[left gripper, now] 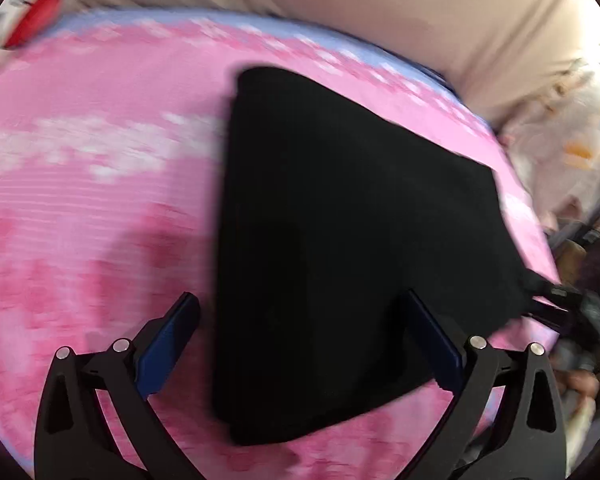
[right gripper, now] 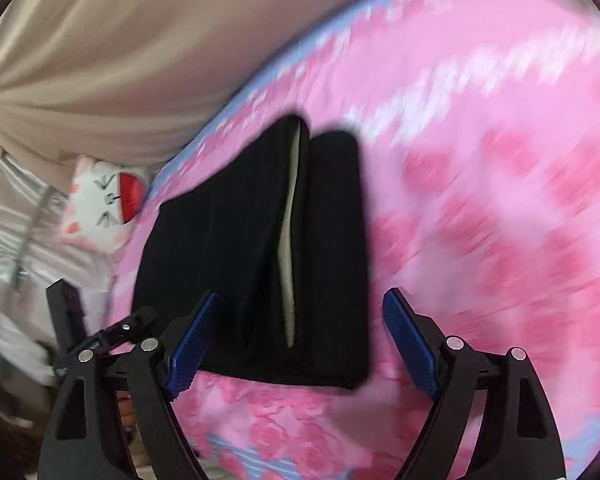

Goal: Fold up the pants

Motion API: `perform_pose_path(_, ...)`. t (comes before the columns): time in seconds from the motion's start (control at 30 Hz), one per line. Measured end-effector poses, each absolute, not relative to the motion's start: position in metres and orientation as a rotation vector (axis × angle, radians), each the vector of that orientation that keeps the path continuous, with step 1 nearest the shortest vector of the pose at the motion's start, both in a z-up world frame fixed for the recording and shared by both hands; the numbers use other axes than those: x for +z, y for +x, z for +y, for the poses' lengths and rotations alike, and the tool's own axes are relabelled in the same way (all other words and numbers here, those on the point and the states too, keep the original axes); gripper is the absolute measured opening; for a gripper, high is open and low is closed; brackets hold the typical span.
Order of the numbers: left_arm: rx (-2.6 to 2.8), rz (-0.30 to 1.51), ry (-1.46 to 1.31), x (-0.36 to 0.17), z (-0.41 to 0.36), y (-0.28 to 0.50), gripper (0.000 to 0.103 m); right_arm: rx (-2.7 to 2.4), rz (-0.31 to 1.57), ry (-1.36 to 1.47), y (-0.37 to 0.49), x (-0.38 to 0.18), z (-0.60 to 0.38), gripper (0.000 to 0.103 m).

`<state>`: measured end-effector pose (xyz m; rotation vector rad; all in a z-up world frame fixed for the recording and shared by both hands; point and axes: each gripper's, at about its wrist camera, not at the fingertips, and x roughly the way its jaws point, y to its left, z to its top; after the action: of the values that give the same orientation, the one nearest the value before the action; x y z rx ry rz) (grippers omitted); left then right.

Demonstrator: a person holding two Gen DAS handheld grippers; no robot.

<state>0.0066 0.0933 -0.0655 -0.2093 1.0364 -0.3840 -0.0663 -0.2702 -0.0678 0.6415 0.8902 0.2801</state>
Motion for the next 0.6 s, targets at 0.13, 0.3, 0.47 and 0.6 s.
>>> perform_pose_path(0.13, -0.373, 1.004, -0.202, -0.06, 0.084, 0.007, 0.048, 0.293, 0.885, 0.64, -0.06, -0.066, -0.258, 0.041)
perform_pose_path(0.3, -0.441, 0.932, -0.194, -0.02, 0.086, -0.002, 0.034, 0.33, 0.802, 0.622, -0.072, -0.026, -0.25, 0.035)
perform_pose_path(0.47, -0.504, 0.774, -0.145, 0.049, 0.083, -0.004, 0.034, 0.39, 0.684, 0.542, -0.067, 0.044, -0.247, 0.036)
perform_pose_path(0.6, -0.514, 0.632, -0.087, 0.1, 0.075, 0.021, 0.034, 0.409, 0.571, 0.47, -0.029, 0.094, -0.254, 0.036)
